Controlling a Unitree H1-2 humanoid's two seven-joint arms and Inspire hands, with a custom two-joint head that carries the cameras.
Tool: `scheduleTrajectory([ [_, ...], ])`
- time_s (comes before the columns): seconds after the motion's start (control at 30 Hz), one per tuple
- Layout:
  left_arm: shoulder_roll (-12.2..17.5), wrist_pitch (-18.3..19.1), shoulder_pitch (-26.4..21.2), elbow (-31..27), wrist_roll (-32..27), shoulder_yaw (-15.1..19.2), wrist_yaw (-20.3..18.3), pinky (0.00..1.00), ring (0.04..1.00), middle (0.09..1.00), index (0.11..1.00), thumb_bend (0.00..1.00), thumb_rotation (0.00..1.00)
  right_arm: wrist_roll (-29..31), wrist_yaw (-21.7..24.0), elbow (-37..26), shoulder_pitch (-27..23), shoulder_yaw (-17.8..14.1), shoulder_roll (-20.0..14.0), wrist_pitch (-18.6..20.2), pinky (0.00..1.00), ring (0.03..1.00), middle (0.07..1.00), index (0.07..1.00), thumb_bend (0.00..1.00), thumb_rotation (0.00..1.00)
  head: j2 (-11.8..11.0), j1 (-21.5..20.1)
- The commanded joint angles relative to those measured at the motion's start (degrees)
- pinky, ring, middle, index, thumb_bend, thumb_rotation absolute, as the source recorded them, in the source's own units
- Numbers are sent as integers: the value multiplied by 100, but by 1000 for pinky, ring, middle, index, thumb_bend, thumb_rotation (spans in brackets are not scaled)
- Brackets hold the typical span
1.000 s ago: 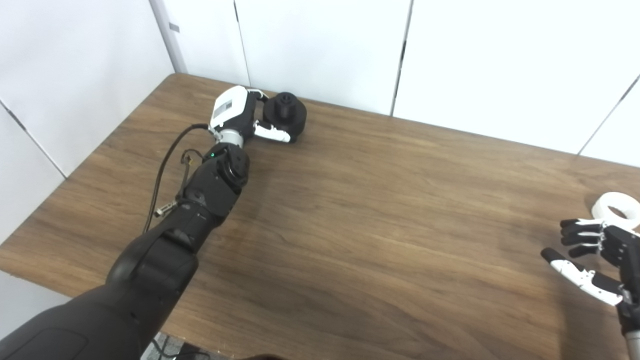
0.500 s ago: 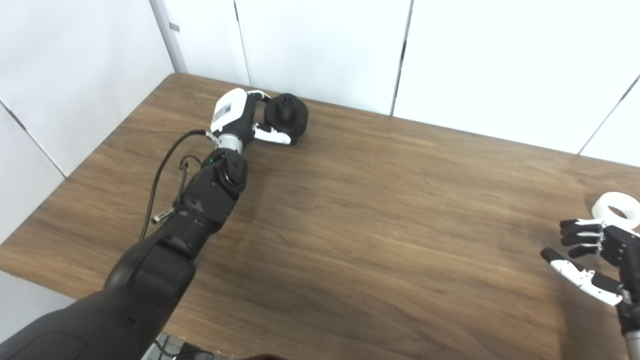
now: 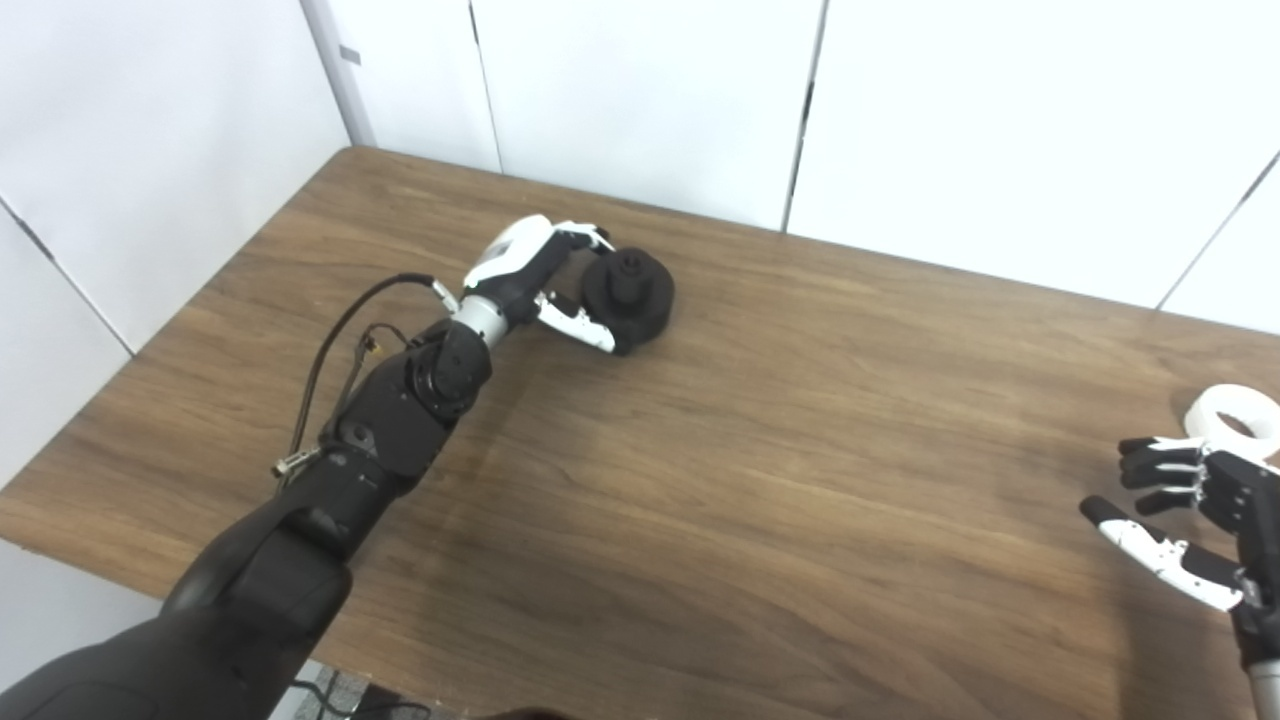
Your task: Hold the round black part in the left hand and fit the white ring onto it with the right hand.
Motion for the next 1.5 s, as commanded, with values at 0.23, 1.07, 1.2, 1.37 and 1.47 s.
scheduleTrajectory([
  [0.23, -42, -572, -163, -301, 1, -466, -734, 917, 973, 908, 489, 522, 73, -13, -58, -211, -182, -49, -40, -124, 451, 555, 643, 497, 507, 132, 25, -84],
  [1.07, -933, -1119, 401, -1334, 76, -1577, -1670, 935, 993, 916, 488, 520, 78, 93, -17, -382, -214, -77, -41, -3, 448, 544, 642, 497, 505, 129, 123, -176],
  [1.2, -1029, -1246, 521, -1385, 366, -1795, -1572, 905, 985, 911, 488, 519, 78, 95, -24, -366, -227, -81, -37, -13, 445, 540, 641, 497, 505, 130, 124, -187],
  [1.37, -1067, -1398, 580, -1347, 648, -2041, -1512, 870, 976, 910, 488, 519, 79, 33, -35, -370, -233, -71, -43, 2, 445, 543, 645, 497, 505, 131, 131, -205],
  [1.47, -1053, -1406, 588, -1321, 621, -2100, -1502, 867, 982, 915, 488, 519, 79, 38, -34, -394, -240, -67, -24, 16, 446, 546, 645, 497, 506, 132, 151, -359],
])
